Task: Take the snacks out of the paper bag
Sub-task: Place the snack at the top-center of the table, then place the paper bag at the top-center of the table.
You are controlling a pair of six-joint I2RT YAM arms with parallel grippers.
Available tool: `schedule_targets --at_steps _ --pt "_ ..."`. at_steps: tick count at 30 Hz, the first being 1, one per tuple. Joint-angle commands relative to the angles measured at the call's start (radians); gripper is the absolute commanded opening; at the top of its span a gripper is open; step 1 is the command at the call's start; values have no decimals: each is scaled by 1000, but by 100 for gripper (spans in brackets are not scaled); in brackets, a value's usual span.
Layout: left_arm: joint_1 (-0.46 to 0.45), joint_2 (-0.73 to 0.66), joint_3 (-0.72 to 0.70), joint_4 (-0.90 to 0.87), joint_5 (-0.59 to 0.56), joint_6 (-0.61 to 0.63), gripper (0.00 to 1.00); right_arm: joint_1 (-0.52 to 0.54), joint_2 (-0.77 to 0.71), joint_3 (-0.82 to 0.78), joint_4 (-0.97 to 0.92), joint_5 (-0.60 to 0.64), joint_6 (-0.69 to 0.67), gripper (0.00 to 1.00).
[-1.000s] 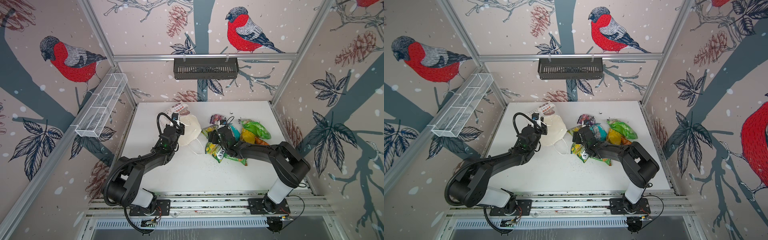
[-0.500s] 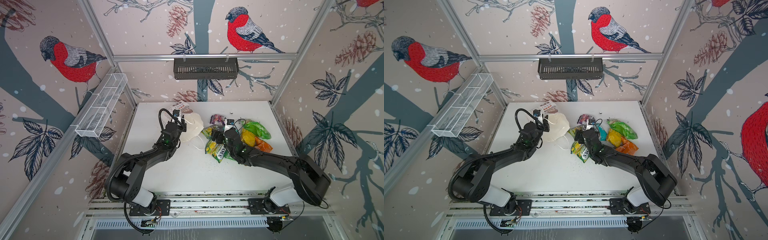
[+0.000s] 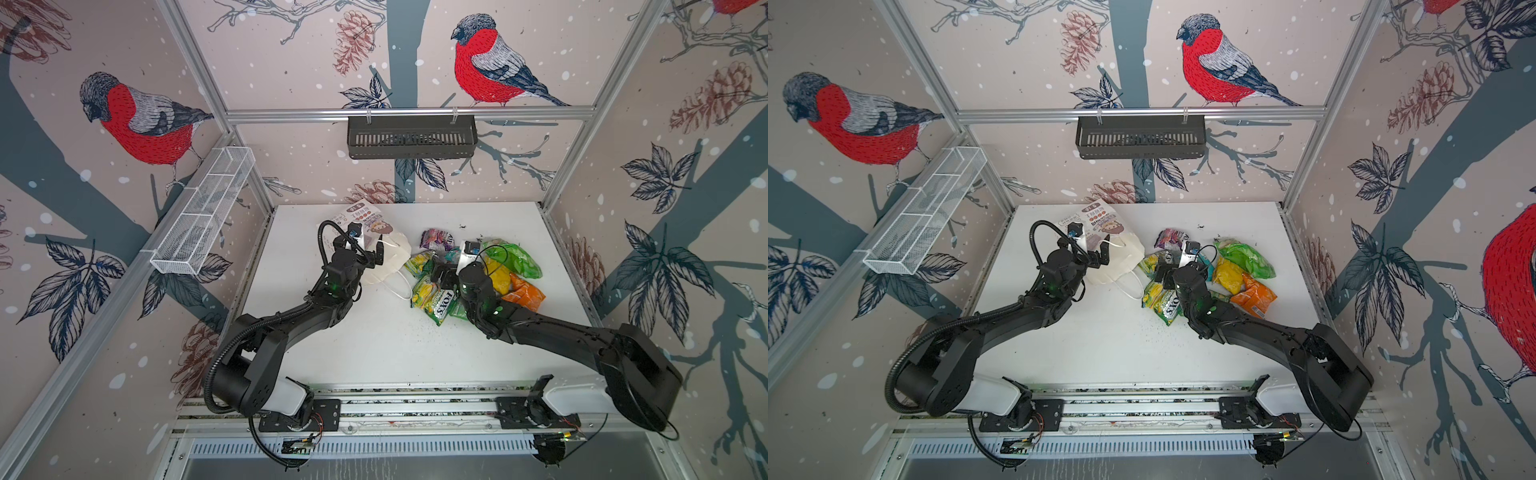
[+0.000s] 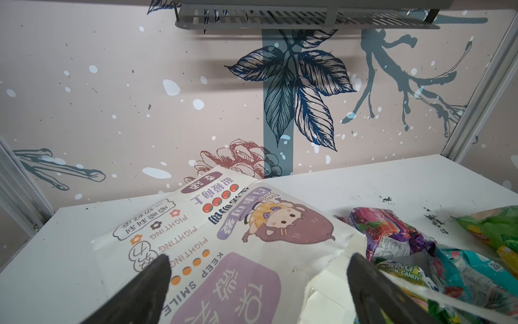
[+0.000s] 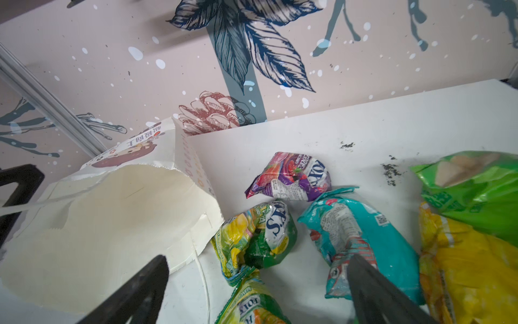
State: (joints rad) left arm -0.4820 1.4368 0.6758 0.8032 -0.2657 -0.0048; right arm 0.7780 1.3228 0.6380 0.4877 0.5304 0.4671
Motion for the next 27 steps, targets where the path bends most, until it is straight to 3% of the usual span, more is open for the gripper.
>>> schedule_targets --at_steps 1,12,16,19,27 --pt "-14 -38 -23 25 -68 40 98 0 -25 -34 76 94 -51 100" --pt "-18 -198 -164 87 -166 103 97 -97 -119 -98 107 185 -133 100" --pt "-17 -242 -115 -119 88 123 97 -159 -149 -107 82 194 -126 100" --pt "-26 -223 -71 -244 203 87 97 -192 -179 -100 51 168 -98 100" --pt "-36 -208 -10 -489 333 -6 97 -200 -189 -75 -9 126 -73 100"
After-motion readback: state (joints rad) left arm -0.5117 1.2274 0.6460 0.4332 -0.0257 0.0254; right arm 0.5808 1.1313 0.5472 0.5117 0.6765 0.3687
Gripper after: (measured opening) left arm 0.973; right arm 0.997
